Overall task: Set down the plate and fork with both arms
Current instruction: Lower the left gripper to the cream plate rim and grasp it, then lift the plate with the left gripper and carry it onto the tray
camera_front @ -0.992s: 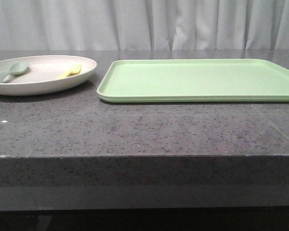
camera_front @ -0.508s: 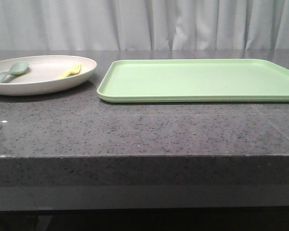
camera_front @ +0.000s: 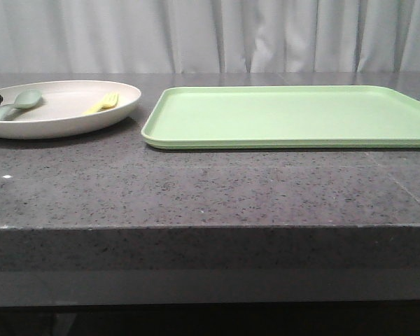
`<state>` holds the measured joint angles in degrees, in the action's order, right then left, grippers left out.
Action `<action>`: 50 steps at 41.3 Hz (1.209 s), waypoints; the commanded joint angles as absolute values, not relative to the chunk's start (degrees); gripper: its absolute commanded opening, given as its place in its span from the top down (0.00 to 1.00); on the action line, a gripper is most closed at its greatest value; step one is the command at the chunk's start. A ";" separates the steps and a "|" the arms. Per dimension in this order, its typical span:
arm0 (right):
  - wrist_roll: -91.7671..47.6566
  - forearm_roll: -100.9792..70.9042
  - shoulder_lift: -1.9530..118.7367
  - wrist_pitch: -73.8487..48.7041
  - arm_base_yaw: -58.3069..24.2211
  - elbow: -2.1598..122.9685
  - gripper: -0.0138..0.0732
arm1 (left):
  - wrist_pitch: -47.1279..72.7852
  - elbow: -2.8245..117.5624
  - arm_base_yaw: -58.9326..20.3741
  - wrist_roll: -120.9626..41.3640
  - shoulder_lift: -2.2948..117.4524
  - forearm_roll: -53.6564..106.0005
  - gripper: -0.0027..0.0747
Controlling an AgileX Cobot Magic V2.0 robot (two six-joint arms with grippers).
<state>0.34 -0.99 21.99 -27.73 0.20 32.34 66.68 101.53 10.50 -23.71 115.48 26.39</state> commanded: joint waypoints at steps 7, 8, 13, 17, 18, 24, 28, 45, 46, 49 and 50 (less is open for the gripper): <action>0.00 -0.48 22.84 -23.05 0.25 34.09 0.11 | 66.25 103.45 9.40 -24.04 112.56 28.11 0.81; 0.00 -0.48 22.84 -23.05 0.25 34.09 0.11 | 66.41 103.45 9.30 -24.04 112.56 28.11 0.82; 0.00 -0.48 22.84 -23.05 0.25 34.09 0.11 | 66.64 103.45 9.30 -24.04 112.84 27.71 0.88; 0.00 -0.48 22.84 -23.05 0.25 34.09 0.11 | 67.07 103.45 9.30 -24.04 112.84 27.71 0.96; 0.00 -0.48 22.84 -23.05 0.25 34.09 0.11 | 67.19 103.45 9.30 -24.04 112.84 27.71 0.98; 0.00 -0.48 22.84 -23.05 0.25 34.09 0.11 | 66.97 103.55 9.30 -24.04 112.84 27.71 0.99; 0.00 -0.48 22.84 -23.05 0.25 34.09 0.11 | 66.29 103.55 9.30 -24.04 112.84 27.71 0.99; 0.00 -0.48 22.84 -23.05 0.25 34.09 0.11 | 71.46 108.90 9.30 -24.04 112.62 33.49 0.99; 0.00 -0.48 22.84 -23.05 0.25 34.09 0.11 | 72.07 109.84 9.30 -24.04 112.62 34.14 0.99; 0.00 -0.48 22.84 -23.05 0.25 34.09 0.11 | 72.83 112.01 9.30 -23.53 112.49 35.59 0.99; 0.00 -0.48 22.84 -23.05 0.25 34.09 0.11 | 72.83 112.57 9.30 -23.17 112.49 35.93 0.99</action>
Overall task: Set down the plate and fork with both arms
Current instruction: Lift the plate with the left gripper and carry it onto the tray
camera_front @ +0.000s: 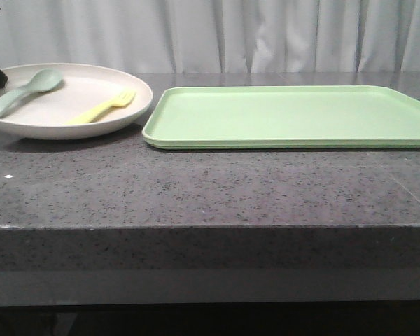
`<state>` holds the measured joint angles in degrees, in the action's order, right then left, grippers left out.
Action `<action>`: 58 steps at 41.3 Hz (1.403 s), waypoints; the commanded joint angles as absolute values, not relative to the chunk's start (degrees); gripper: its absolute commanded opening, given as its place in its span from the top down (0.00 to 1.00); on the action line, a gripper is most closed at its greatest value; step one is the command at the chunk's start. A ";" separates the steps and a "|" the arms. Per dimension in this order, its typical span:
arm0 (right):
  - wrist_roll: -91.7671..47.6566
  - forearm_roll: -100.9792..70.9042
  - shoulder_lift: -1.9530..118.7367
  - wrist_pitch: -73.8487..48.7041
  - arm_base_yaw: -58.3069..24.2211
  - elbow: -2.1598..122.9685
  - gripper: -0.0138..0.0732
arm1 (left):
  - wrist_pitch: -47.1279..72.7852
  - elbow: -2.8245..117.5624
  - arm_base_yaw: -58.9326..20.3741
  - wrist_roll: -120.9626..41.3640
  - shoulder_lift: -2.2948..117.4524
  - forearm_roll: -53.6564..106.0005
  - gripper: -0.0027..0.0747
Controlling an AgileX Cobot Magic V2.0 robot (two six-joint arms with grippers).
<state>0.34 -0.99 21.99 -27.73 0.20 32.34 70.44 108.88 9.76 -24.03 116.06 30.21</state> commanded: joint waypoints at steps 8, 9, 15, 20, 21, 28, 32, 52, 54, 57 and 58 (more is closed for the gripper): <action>0.00 -0.48 22.84 -23.05 0.25 34.09 0.11 | 72.83 116.49 8.25 -17.32 112.40 36.22 0.99; 0.00 -0.48 22.84 -23.05 0.25 34.09 0.11 | 72.83 116.79 7.91 -16.11 112.40 36.22 0.99; 0.00 -0.48 22.84 -23.05 0.25 34.09 0.11 | 72.56 118.04 5.17 -11.62 112.40 35.98 0.99; 0.00 -0.48 22.84 -23.05 0.25 34.09 0.11 | 72.47 119.82 1.65 -8.09 112.87 33.60 0.99; 0.00 -0.48 22.84 -23.05 0.25 34.09 0.11 | 72.47 120.10 0.31 -7.23 112.98 33.01 0.99; 0.00 -0.48 22.84 -23.05 0.25 34.09 0.11 | 70.00 120.60 -6.37 -3.31 113.11 29.07 0.99; 0.00 -0.48 22.84 -23.05 0.25 34.09 0.11 | 67.42 120.60 -10.02 -0.45 113.23 27.44 0.99; 0.00 -0.48 22.84 -23.05 0.25 34.09 0.11 | 62.46 129.37 -21.97 13.38 122.49 24.15 0.99; 0.00 -0.48 22.84 -23.05 0.25 34.09 0.11 | 62.36 130.95 -22.94 15.74 124.14 22.54 0.99; 0.00 -0.48 22.84 -23.05 0.25 34.09 0.11 | 62.10 132.49 -23.61 17.43 125.67 21.65 0.99; 0.00 -0.48 22.84 -23.05 0.25 34.09 0.11 | 61.95 132.96 -23.87 17.97 126.31 21.65 0.99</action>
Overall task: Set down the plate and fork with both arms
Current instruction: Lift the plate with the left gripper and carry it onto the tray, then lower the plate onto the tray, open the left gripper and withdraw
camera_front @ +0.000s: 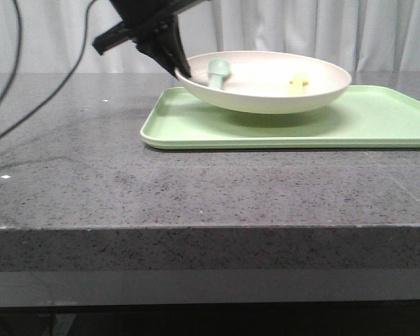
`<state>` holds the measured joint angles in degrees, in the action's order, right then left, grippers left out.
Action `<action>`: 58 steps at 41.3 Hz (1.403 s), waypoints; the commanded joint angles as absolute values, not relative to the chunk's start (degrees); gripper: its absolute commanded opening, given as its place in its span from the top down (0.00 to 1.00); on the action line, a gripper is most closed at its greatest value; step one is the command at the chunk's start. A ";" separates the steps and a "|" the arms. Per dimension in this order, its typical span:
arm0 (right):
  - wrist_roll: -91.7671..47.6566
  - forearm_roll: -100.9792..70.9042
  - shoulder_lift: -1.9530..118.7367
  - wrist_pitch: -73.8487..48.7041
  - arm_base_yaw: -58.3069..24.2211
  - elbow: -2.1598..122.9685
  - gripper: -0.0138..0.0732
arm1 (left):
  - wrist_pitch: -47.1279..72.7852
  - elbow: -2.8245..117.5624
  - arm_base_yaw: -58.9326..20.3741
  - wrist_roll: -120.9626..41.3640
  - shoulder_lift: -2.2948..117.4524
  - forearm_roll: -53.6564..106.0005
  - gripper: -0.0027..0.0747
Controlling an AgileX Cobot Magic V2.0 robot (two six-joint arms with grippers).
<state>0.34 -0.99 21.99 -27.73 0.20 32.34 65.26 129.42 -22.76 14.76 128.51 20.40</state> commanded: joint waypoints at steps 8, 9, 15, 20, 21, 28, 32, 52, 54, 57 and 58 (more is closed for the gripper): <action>0.00 -0.48 22.84 -23.05 0.25 34.09 0.11 | 61.43 133.73 -25.02 19.59 128.20 21.28 0.99; 0.00 -0.48 22.84 -23.05 0.25 34.09 0.11 | 61.43 133.73 -25.02 19.59 128.20 21.28 0.99; 0.00 -0.48 22.84 -23.05 0.25 34.09 0.11 | 61.43 133.73 -25.28 19.59 128.20 21.28 0.94; 0.00 -0.48 22.84 -23.05 0.25 34.09 0.11 | 62.05 133.73 -25.28 19.59 128.20 21.28 0.78; 0.00 -0.48 22.84 -23.05 0.25 34.09 0.11 | 62.35 133.73 -25.28 19.49 128.20 21.28 0.73; 0.00 -0.48 22.84 -23.05 0.25 34.09 0.11 | 63.36 133.73 -25.28 15.68 126.86 21.19 0.57; 0.00 -0.48 22.84 -23.05 0.25 34.09 0.17 | 64.20 133.73 -25.28 11.49 124.15 20.88 0.57; 0.00 -0.48 22.84 -23.10 0.25 34.09 0.17 | 60.32 116.51 -25.67 -6.95 99.84 22.89 0.57; 0.00 -0.48 22.84 -23.10 0.25 34.09 0.17 | 58.09 111.95 -25.67 -7.87 95.87 22.89 0.57; 0.00 -0.48 22.84 -23.10 0.25 34.09 0.17 | 54.72 104.54 -25.16 -9.50 90.50 22.77 0.57; 0.00 -0.48 22.84 -23.10 0.25 34.09 0.17 | 53.92 101.78 -24.80 -10.29 89.53 22.67 0.57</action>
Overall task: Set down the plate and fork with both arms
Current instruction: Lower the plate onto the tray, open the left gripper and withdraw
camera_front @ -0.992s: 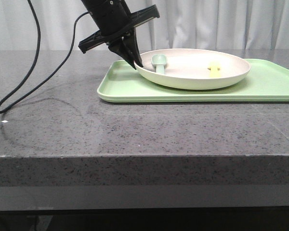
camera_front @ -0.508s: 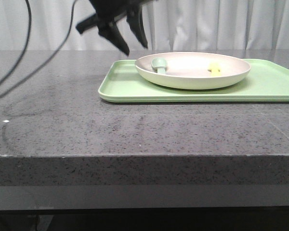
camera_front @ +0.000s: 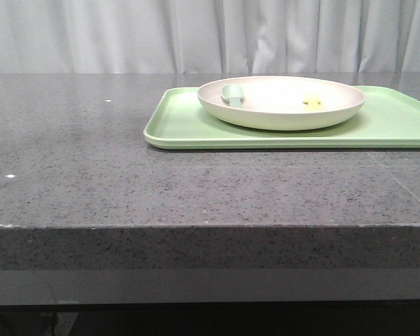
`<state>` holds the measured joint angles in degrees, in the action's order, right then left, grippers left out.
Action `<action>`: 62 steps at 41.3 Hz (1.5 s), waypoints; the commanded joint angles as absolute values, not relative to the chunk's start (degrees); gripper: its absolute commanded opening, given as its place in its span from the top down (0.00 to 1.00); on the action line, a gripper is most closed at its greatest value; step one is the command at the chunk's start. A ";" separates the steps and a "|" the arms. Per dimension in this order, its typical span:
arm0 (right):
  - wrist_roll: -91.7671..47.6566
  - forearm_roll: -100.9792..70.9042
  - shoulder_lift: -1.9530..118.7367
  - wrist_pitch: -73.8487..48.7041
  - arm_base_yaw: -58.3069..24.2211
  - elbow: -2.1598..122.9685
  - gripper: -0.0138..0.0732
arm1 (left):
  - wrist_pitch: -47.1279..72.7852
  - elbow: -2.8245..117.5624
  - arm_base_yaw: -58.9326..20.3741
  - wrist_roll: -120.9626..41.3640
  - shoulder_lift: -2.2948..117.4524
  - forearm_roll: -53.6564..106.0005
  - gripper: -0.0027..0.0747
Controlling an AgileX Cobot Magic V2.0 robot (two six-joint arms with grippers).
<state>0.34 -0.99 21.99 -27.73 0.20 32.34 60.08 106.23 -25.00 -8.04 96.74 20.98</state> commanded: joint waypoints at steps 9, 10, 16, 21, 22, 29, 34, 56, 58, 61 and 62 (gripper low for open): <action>0.00 -0.48 22.84 -23.10 0.25 34.09 0.17 | 51.20 80.89 -21.17 -15.77 74.57 22.67 0.57; 0.00 -0.48 22.84 -23.10 0.25 34.09 0.17 | 50.92 78.45 -20.79 -16.36 72.82 22.67 0.57; 0.00 -0.61 22.84 -22.96 0.25 34.09 0.17 | 49.34 66.52 -17.78 -19.71 63.41 22.79 0.57; 0.00 -0.61 22.84 -22.96 0.25 34.09 0.17 | 50.15 57.69 -16.82 -21.17 56.15 22.79 0.57; 0.00 -0.61 22.84 -22.96 0.25 34.09 0.17 | 50.03 55.89 -16.82 -21.17 54.38 22.79 0.57; 0.00 -0.61 22.84 -22.73 0.25 34.09 0.17 | 49.93 48.21 -16.82 -21.17 44.31 22.79 0.57; 0.00 -1.13 23.88 -22.56 0.25 35.17 0.17 | 50.03 46.06 -16.82 -21.17 38.86 22.79 0.57; -6.74 -17.70 51.79 -48.74 -0.10 58.71 0.17 | 49.88 45.82 -16.82 -21.17 34.68 22.79 0.57; -8.39 -19.02 53.92 -48.95 -1.06 59.94 0.17 | 49.99 45.82 -16.82 -21.17 34.68 22.79 0.57; -8.72 -19.43 56.99 -49.15 -2.95 61.66 0.17 | 49.99 45.82 -16.82 -21.17 34.68 22.79 0.57; -8.72 -19.43 58.47 -49.15 -3.80 62.33 0.17 | 49.99 45.82 -16.47 -21.17 34.68 22.79 0.57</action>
<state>-7.17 -17.26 55.89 -51.66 -2.06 58.83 53.29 44.54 -16.86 -21.08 34.54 21.12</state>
